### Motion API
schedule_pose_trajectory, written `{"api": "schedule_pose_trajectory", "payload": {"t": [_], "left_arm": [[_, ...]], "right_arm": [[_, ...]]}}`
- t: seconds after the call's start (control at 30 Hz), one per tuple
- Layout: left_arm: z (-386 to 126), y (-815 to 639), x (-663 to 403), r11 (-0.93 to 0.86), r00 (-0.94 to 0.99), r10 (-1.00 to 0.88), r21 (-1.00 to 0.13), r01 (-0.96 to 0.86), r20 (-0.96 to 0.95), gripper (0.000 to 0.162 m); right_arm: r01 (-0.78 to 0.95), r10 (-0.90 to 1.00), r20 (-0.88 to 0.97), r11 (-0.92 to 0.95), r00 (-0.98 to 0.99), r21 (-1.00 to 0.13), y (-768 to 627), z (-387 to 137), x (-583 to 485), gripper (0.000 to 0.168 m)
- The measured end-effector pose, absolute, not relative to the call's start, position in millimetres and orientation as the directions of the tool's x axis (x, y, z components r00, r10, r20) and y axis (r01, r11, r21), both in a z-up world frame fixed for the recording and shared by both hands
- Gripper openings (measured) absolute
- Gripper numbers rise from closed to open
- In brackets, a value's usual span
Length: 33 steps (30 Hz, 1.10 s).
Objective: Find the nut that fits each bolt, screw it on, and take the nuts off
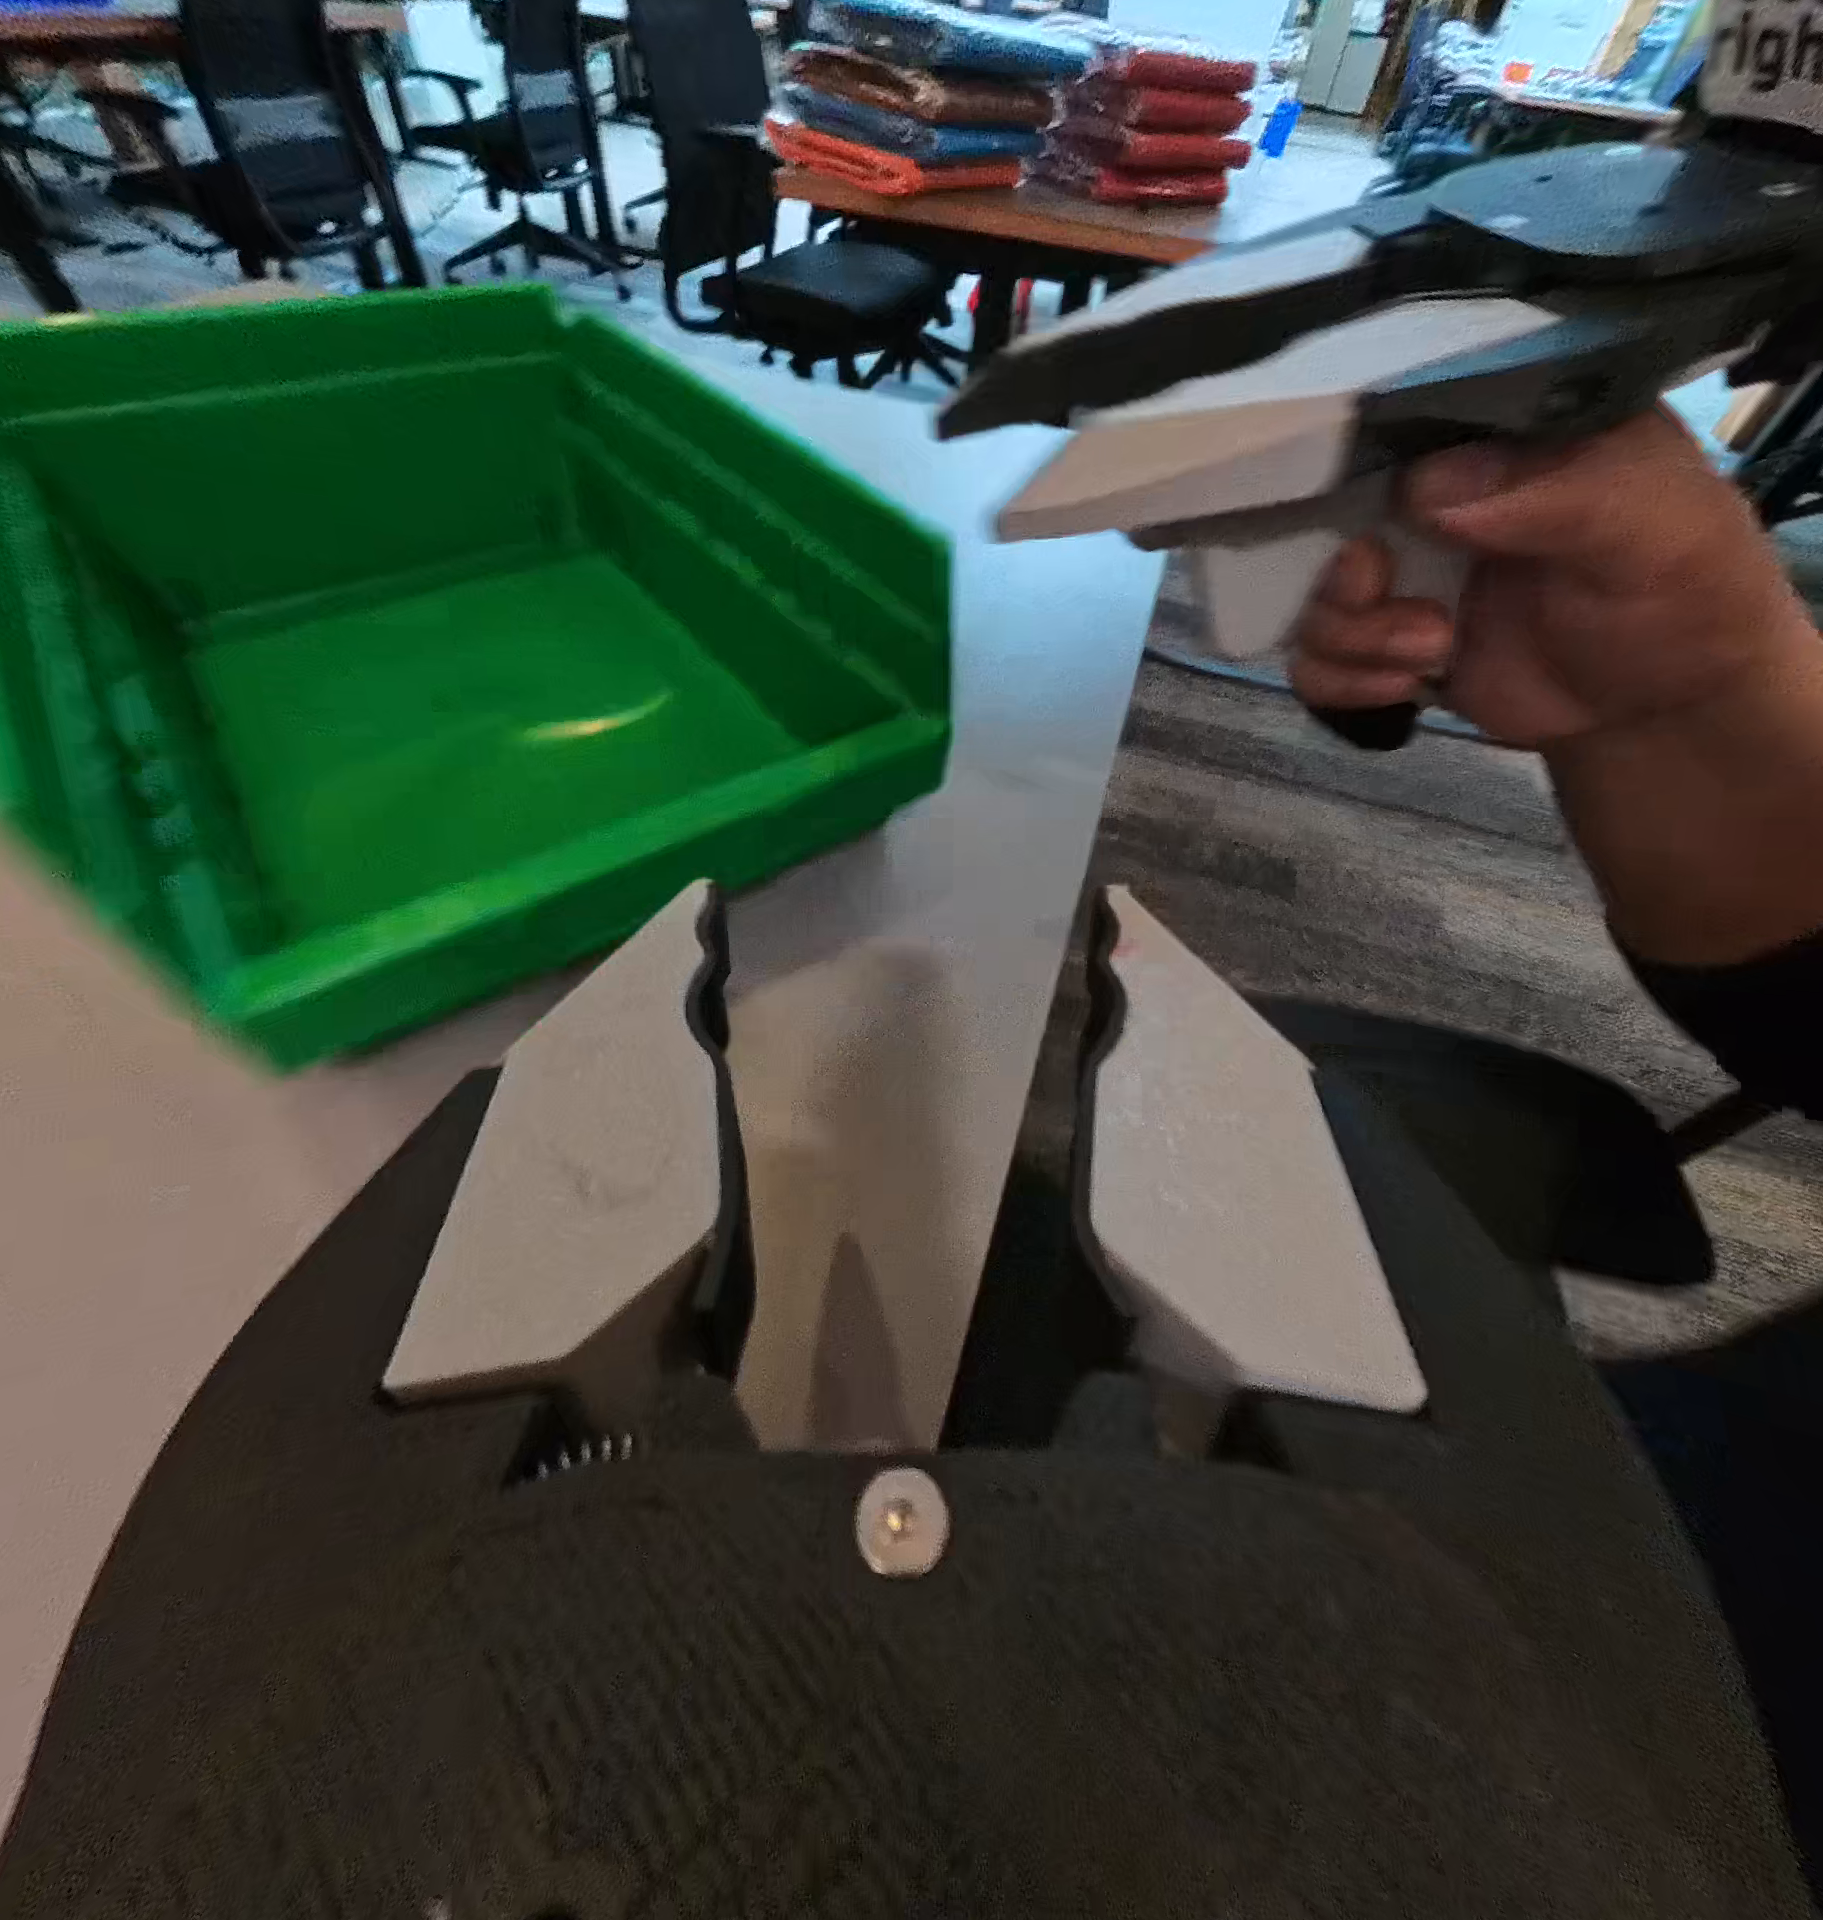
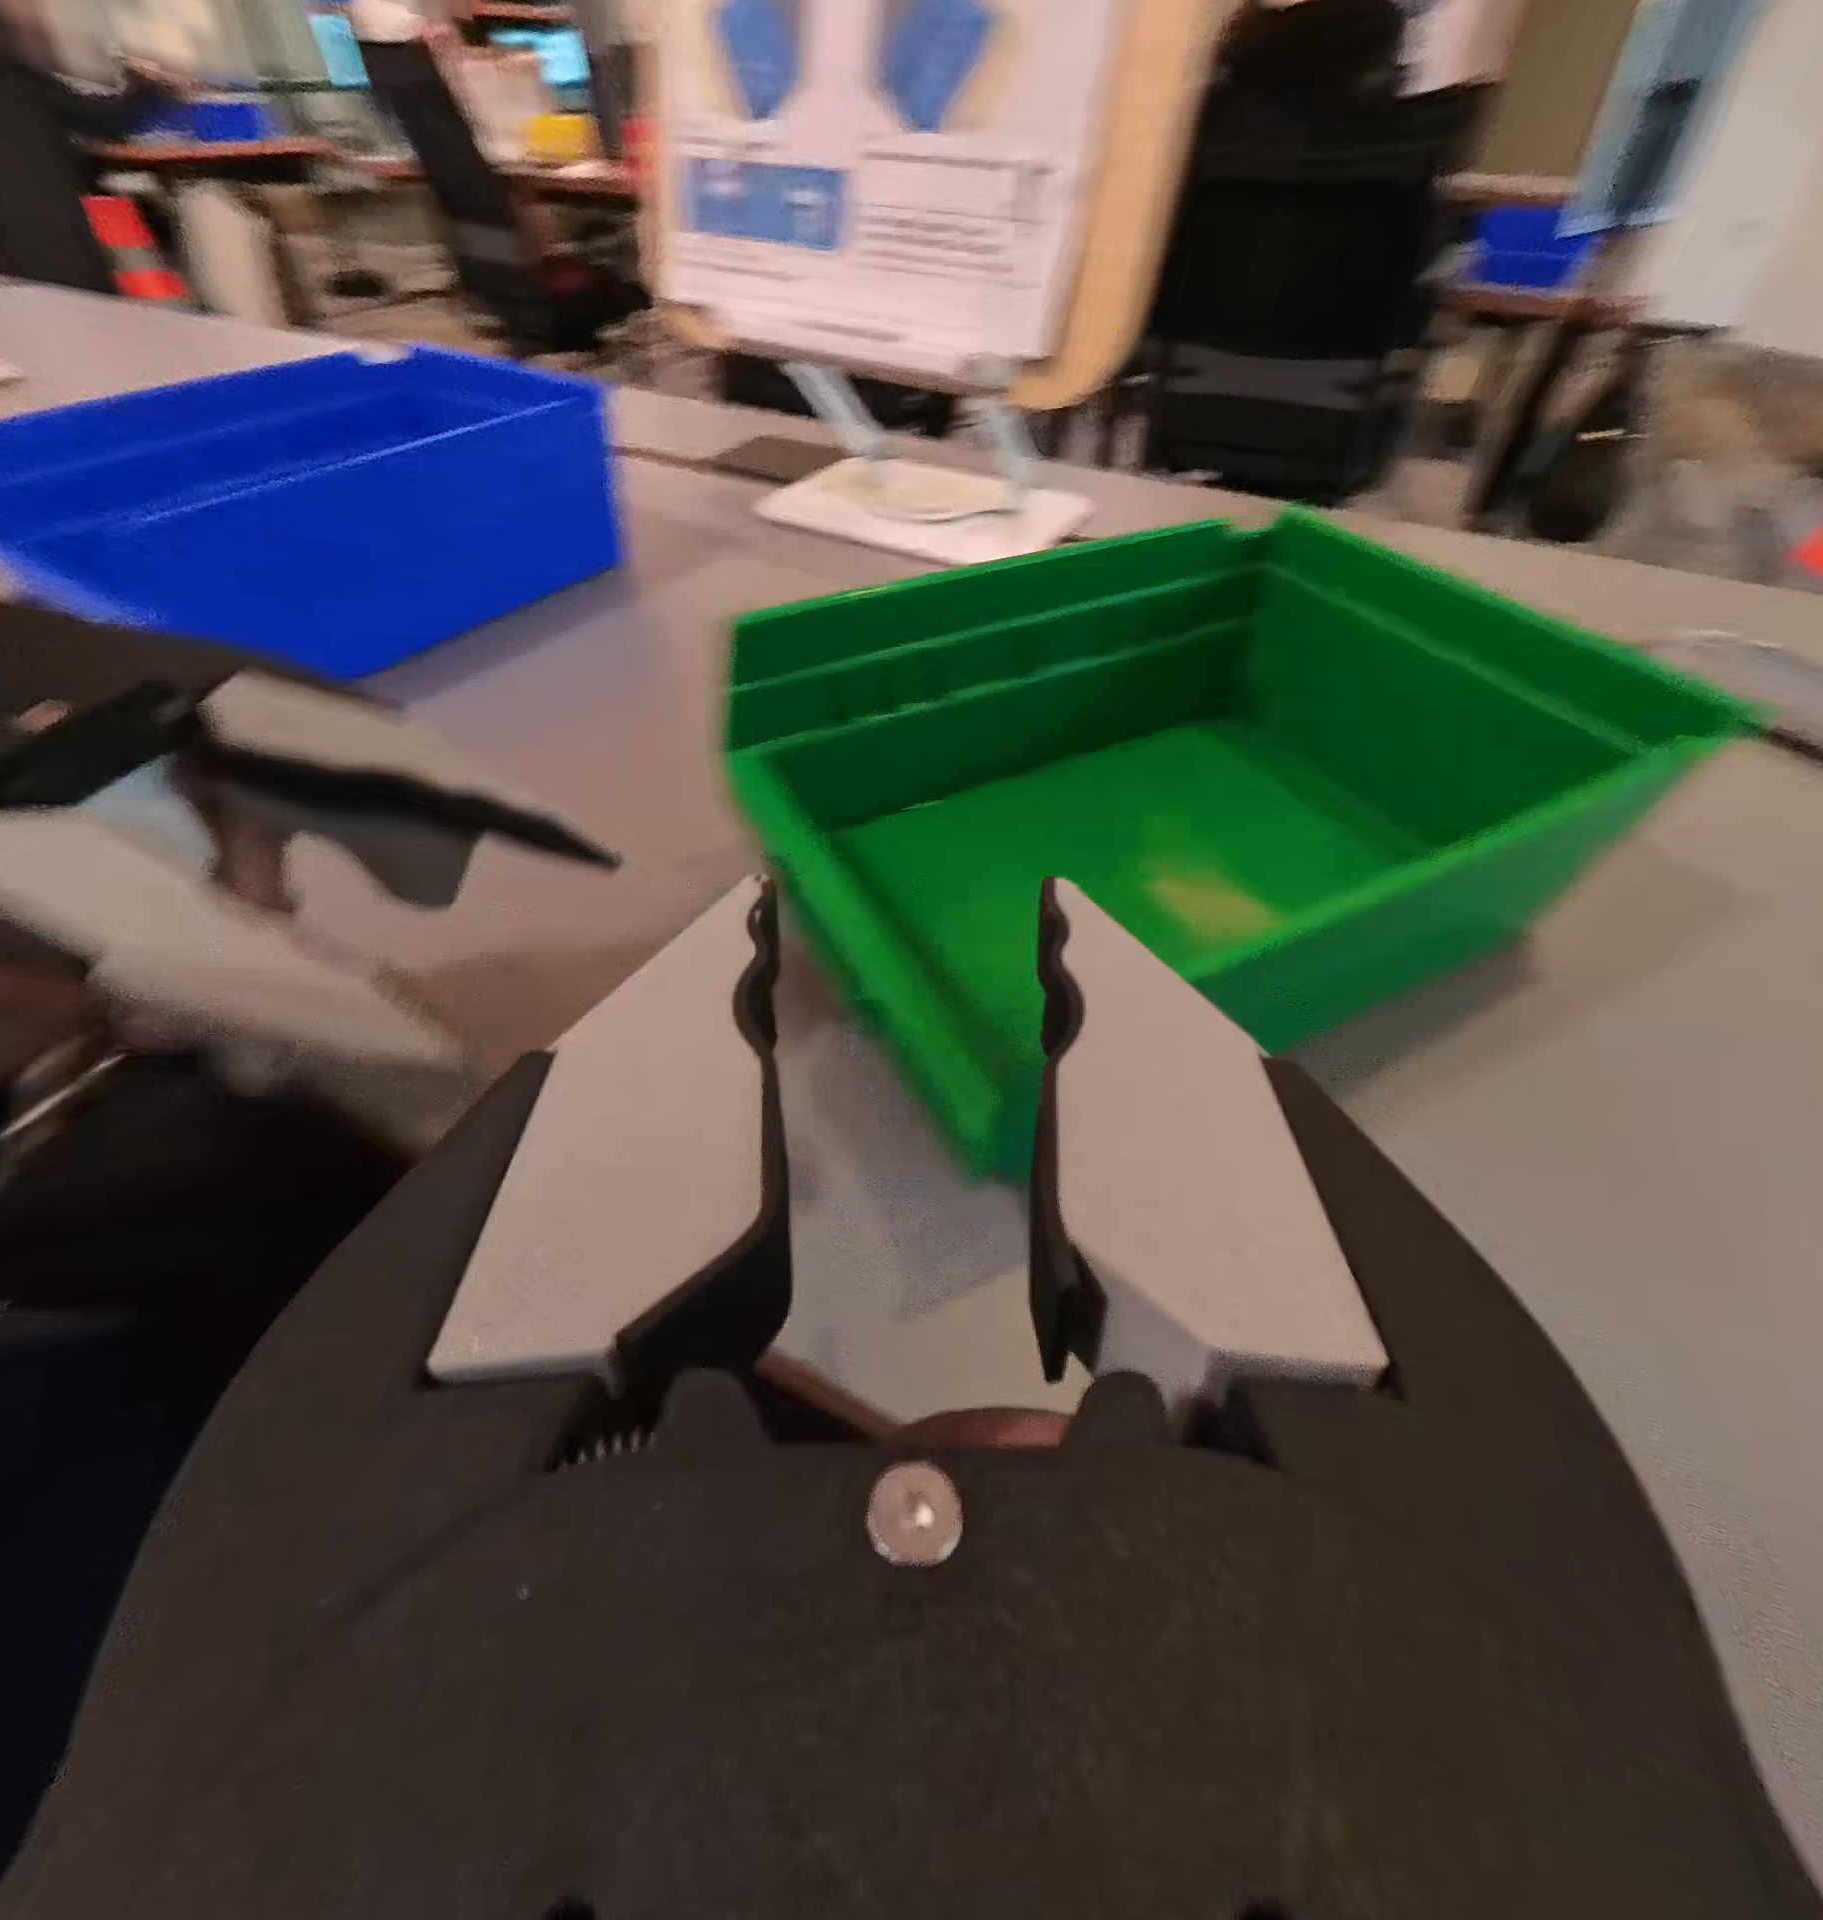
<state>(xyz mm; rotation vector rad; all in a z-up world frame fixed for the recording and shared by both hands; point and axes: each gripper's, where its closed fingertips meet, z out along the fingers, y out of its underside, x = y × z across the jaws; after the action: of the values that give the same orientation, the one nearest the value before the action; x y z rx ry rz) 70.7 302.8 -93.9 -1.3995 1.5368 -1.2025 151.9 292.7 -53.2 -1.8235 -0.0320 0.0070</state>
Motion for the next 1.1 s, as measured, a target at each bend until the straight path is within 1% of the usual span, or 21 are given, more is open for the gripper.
{"api": "schedule_pose_trajectory", "payload": {"t": [0.1, 0.17, 0.23, 0.27, 0.3, 0.33, 0.37, 0.4, 0.43, 0.47, 0.5, 0.53, 0.63, 0.73, 0.77, 0.8, 0.83, 0.9, 0.97, 1.0, 1.1], "left_arm": [[-96, 366, 3, -0.065, 0.012, -0.998, -0.934, -0.351, 0.065, 0.068], [-96, 412, -41, -0.110, 0.132, -0.989, -0.926, -0.361, 0.067, 0.068], [-95, 454, -85, -0.174, 0.259, -0.962, -0.921, -0.348, 0.084, 0.068], [-94, 469, -104, -0.203, 0.303, -0.948, -0.920, -0.336, 0.099, 0.068], [-94, 481, -123, -0.229, 0.340, -0.934, -0.919, -0.322, 0.114, 0.068], [-93, 492, -140, -0.247, 0.378, -0.918, -0.919, -0.307, 0.120, 0.068], [-92, 500, -154, -0.251, 0.395, -0.910, -0.922, -0.295, 0.121, 0.057], [-91, 505, -165, -0.256, 0.404, -0.906, -0.925, -0.282, 0.128, 0.047], [-90, 512, -175, -0.270, 0.426, -0.894, -0.925, -0.269, 0.137, 0.054], [-91, 519, -184, -0.286, 0.459, -0.877, -0.921, -0.264, 0.141, 0.073], [-90, 520, -189, -0.289, 0.464, -0.875, -0.919, -0.267, 0.140, 0.074], [-88, 519, -192, -0.277, 0.461, -0.878, -0.923, -0.266, 0.130, 0.074], [-81, 522, -194, -0.197, 0.490, -0.870, -0.947, -0.255, 0.049, 0.074], [-100, 529, -173, -0.197, 0.489, -0.872, -0.916, -0.351, 0.000, 0.073], [-108, 537, -166, -0.187, 0.502, -0.864, -0.898, -0.397, -0.042, 0.067], [-115, 545, -160, -0.156, 0.505, -0.858, -0.884, -0.441, -0.100, 0.030], [-117, 556, -158, -0.114, 0.525, -0.835, -0.878, -0.464, -0.169, 0.015], [-117, 571, -156, -0.124, 0.590, -0.785, -0.885, -0.448, -0.189, 0.012], [-112, 592, -176, -0.103, 0.689, -0.661, -0.873, -0.477, -0.299, 0.001], [-115, 598, -186, -0.116, 0.707, -0.630, -0.861, -0.495, -0.322, 0.001], [-115, 606, -210, -0.211, 0.771, -0.621, -0.917, -0.339, -0.142, 0.000]], "right_arm": [[0.004, 0.233, -0.080, -0.341, 0.969, -0.940, 297, -76, 90, 0.052], [0.011, 0.186, -0.067, -0.391, 0.980, -0.920, 310, -97, 96, 0.051], [0.010, 0.041, -0.011, -0.473, 0.999, -0.881, 318, -124, 134, 0.050], [0.013, 0.009, 0.010, -0.485, 1.000, -0.875, 317, -131, 151, 0.020], [0.018, -0.014, 0.028, -0.477, 1.000, -0.879, 315, -133, 168, 0.000], [0.007, -0.048, 0.033, -0.459, 0.998, -0.888, 313, -131, 186, 0.000], [-0.003, -0.101, 0.049, -0.463, 0.994, -0.887, 310, -132, 210, 0.000], [-0.007, -0.160, 0.078, -0.474, 0.984, -0.881, 307, -133, 236, 0.001], [-0.025, -0.227, 0.098, -0.485, 0.969, -0.874, 305, -134, 262, 0.010], [-0.068, -0.295, 0.094, -0.494, 0.951, -0.867, 300, -135, 284, 0.022], [-0.094, -0.291, 0.062, -0.494, 0.955, -0.865, 299, -132, 288, 0.036], [-0.096, -0.228, 0.014, -0.462, 0.973, -0.882, 302, -123, 277, 0.042], [-0.077, -0.100, -0.046, -0.329, 0.994, -0.941, 312, -92, 242, 0.050], [-0.055, 0.011, -0.060, -0.271, 0.998, -0.961, 326, -77, 203, 0.054], [-0.044, 0.049, -0.057, -0.238, 0.997, -0.970, 331, -68, 188, 0.054], [-0.035, 0.089, -0.055, -0.206, 0.995, -0.978, 336, -60, 171, 0.053], [-0.025, 0.133, -0.050, -0.180, 0.990, -0.983, 341, -52, 153, 0.053], [0.006, 0.224, -0.032, -0.168, 0.974, -0.986, 353, -45, 114, 0.053], [0.067, 0.308, 0.007, -0.184, 0.951, -0.981, 367, -47, 77, 0.053], [0.107, 0.338, 0.037, -0.190, 0.940, -0.976, 375, -51, 62, 0.053], [0.217, 0.374, 0.126, -0.213, 0.919, -0.953, 403, -68, 37, 0.052]]}}
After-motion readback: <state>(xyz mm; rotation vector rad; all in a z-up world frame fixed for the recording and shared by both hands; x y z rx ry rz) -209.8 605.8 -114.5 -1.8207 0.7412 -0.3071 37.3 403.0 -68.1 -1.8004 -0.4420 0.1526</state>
